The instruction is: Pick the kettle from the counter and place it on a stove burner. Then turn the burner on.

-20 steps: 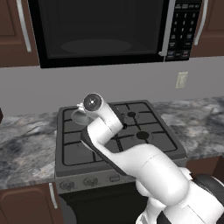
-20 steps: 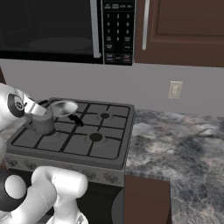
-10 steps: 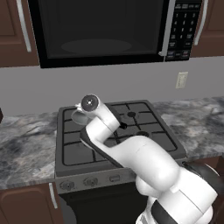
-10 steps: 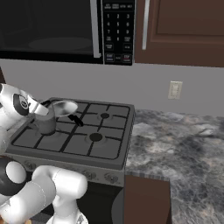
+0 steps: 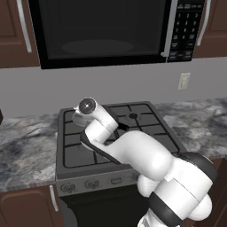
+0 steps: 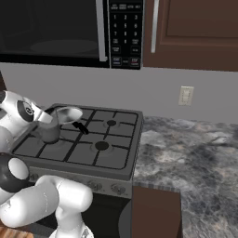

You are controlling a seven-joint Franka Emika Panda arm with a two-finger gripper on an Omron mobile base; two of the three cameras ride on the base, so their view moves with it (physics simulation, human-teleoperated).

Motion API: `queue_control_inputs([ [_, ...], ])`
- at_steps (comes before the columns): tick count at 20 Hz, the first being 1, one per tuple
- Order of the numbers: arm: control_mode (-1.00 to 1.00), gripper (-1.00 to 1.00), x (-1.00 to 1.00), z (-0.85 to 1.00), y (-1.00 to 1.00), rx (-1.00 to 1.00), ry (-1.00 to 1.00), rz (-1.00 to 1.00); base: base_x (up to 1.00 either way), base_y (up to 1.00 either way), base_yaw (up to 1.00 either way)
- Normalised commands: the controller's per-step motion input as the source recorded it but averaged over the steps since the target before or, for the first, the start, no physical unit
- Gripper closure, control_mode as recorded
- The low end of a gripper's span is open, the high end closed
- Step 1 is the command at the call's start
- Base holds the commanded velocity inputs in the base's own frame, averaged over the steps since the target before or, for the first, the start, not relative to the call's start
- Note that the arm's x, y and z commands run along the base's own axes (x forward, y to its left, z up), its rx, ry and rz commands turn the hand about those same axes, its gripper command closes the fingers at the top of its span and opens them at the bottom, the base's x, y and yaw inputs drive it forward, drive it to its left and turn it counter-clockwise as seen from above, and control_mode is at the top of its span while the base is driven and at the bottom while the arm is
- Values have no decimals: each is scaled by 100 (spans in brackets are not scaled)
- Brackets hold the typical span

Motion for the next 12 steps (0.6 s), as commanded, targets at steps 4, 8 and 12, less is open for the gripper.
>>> queue_control_inputs([
  [4,-100,100,22,-18,12,0,0,-1,0,0,0],
  [8,-100,100,23,-16,7,0,0,0,0,0,0],
  [12,-100,100,23,-17,6,0,0,0,0,0,0],
])
